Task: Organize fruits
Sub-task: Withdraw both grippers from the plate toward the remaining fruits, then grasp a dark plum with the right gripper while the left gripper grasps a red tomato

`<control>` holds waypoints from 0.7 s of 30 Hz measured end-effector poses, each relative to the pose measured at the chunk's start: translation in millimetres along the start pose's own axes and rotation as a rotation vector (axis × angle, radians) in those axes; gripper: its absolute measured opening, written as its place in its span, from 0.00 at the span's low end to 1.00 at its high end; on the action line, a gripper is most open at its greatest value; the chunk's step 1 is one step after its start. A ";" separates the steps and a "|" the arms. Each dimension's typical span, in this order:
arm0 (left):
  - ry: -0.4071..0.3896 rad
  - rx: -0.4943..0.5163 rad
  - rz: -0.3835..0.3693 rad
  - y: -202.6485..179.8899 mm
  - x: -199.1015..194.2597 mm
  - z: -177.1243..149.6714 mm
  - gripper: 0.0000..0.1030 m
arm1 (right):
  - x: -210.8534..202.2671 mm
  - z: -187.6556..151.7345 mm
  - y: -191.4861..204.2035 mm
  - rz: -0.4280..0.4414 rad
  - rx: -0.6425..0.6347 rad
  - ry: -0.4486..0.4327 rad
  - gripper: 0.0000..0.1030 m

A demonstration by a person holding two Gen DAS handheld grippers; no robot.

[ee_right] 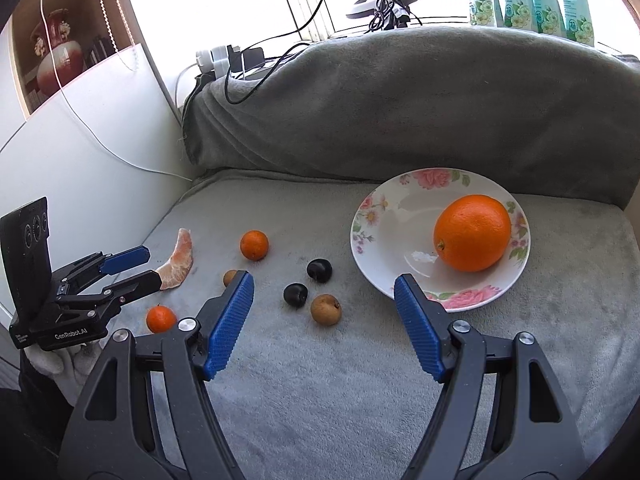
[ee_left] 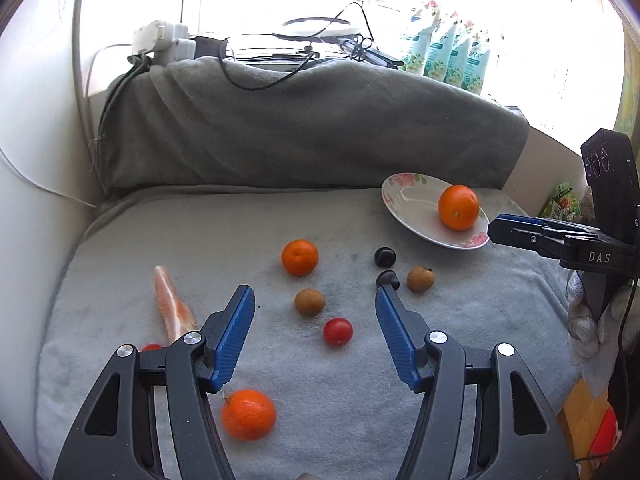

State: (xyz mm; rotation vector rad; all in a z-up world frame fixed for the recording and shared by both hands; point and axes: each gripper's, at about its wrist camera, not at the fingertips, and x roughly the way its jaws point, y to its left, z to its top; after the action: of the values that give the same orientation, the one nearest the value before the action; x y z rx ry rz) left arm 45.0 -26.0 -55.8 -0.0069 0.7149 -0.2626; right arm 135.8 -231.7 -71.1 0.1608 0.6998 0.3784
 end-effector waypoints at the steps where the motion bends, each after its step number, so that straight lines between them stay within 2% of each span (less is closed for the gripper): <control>1: 0.001 -0.012 0.008 5.6 -1.6 -2.2 0.61 | 2.4 -0.6 3.3 0.011 -0.006 0.005 0.73; 4: 0.009 -0.051 0.029 22.4 -6.8 -10.4 0.61 | 11.9 -2.7 15.4 0.017 -0.042 0.025 0.73; 8: 0.012 -0.093 0.062 41.6 -14.6 -20.3 0.60 | 27.5 -6.5 31.4 0.015 -0.104 0.073 0.57; 10: 0.014 -0.113 0.075 50.4 -18.0 -25.1 0.60 | 35.1 -8.2 37.2 0.016 -0.130 0.095 0.54; 13: 0.028 -0.137 0.096 62.3 -20.5 -33.8 0.54 | 46.7 -11.3 46.5 -0.003 -0.183 0.123 0.46; 21: 0.064 -0.196 0.137 90.1 -16.8 -50.4 0.49 | 70.7 -18.0 52.9 -0.032 -0.237 0.184 0.36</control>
State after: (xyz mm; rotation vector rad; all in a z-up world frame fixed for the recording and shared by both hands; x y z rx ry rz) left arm 21.4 69.4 -91.7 -0.1361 0.7990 -0.0615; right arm 158.5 -155.1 -112.6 -0.1110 0.8312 0.4456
